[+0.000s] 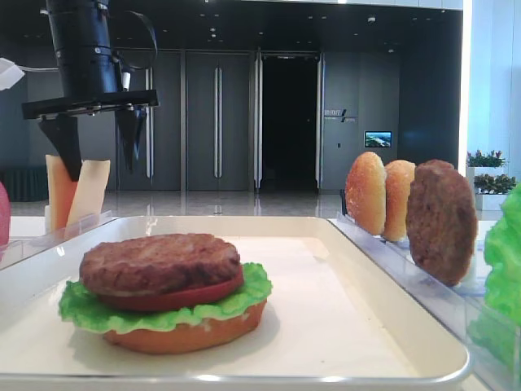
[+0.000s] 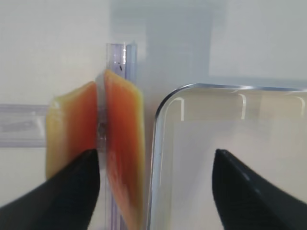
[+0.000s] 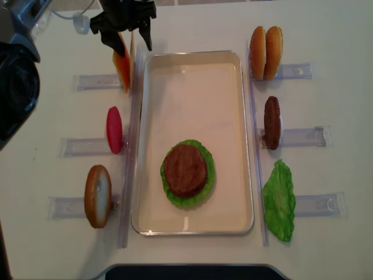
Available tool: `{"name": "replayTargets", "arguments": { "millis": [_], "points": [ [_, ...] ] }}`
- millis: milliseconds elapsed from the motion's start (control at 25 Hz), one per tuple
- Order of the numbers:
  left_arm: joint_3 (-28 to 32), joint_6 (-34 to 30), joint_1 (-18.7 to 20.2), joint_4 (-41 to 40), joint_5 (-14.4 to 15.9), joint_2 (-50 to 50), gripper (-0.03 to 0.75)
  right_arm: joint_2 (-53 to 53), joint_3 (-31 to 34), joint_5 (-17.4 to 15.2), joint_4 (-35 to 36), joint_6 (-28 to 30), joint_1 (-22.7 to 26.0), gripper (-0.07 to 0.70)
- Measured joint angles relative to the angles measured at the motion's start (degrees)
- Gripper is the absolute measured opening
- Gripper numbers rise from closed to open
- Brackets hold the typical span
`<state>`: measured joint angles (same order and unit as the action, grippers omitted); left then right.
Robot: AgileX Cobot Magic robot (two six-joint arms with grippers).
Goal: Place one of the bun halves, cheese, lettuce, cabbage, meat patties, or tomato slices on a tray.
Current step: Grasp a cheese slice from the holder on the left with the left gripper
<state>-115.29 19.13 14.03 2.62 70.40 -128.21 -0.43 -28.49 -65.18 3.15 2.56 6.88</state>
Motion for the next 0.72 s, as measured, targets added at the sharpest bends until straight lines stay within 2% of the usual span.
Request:
{"name": "replayTargets", "arguments": {
  "millis": [200,320,600,720],
  "points": [
    [0.0,-0.6,0.0,-0.1,0.0,0.0,0.26,0.0,0.0,0.0,0.0,0.0,0.0,0.559],
    [0.0,-1.5,0.0,-0.1,0.0,0.0,0.13,0.0,0.0,0.0,0.0,0.0,0.0,0.559],
    [0.0,-2.2,0.0,0.0,0.0,-0.1,0.029,0.0,0.0,0.0,0.0,0.0,0.0,0.552],
    [0.0,-2.8,0.0,0.0,0.0,0.1,0.02,0.0,0.0,0.0,0.0,0.0,0.0,0.551]
  ]
}}
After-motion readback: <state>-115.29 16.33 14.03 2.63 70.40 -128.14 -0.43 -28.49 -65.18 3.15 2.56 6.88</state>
